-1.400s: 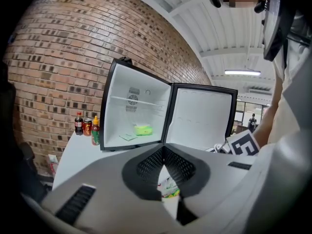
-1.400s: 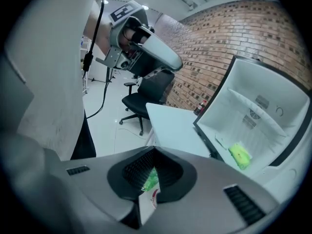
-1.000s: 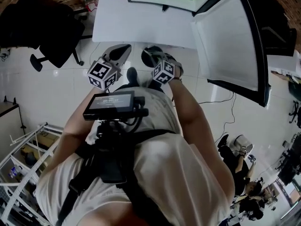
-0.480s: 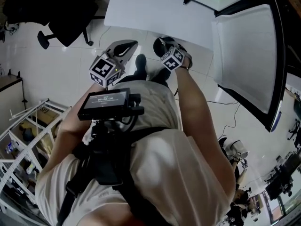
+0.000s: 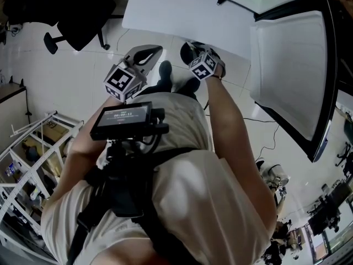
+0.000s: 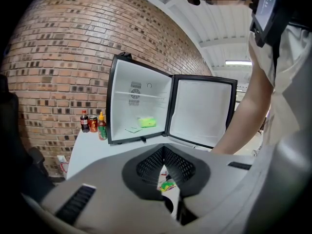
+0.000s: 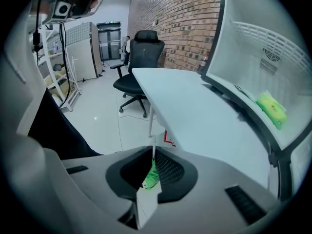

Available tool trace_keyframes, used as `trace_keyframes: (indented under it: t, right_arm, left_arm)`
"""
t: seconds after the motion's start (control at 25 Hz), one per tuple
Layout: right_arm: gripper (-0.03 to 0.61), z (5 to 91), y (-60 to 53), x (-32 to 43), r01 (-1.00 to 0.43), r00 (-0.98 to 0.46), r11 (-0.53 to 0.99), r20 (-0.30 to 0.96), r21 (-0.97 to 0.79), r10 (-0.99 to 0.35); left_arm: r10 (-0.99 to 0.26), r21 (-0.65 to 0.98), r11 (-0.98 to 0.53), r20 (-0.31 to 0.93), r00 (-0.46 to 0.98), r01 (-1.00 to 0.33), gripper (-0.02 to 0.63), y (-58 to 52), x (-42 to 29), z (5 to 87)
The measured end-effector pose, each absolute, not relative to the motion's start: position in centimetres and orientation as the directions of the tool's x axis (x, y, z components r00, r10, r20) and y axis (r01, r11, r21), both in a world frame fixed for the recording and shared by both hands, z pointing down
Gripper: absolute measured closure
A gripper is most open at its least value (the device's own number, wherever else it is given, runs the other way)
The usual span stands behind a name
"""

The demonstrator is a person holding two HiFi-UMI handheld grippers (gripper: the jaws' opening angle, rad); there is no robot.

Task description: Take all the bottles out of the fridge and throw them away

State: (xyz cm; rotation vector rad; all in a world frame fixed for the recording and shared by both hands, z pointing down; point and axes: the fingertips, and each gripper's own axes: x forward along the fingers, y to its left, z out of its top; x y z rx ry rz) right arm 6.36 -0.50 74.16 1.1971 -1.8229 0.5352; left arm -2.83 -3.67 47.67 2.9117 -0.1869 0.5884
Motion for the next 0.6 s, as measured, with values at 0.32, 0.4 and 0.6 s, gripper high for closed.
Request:
trace_keyframes:
  t: [0.32, 0.4, 0.6]
  right_arm:
    - [0.512, 73.8, -0.1, 6.0, -0.874, -0.177, 0.475, 0.843, 0.102, -0.507]
    - [0.512, 73.5, 0.1, 5.9, -0.872, -0.175, 0.478, 0.841, 0.109, -0.511]
    - [0.512, 71.8, 0.4, 6.2, -0.877, -0.163, 0.461, 0.82, 0.134, -0.548]
  left_arm:
    - [-0.099, 0.128, -0.979, 0.384, 0.918, -0.159, 0.601, -4.1, -3.2, 47.9]
    - [-0.094, 0.127, -0.98, 0.377, 0.922, -0.152, 0.601, -4.1, -3.1, 48.1]
    - [-0.085, 0.155, -0.976, 0.366, 0.927, -0.151, 0.601, -4.0, -2.1, 47.6]
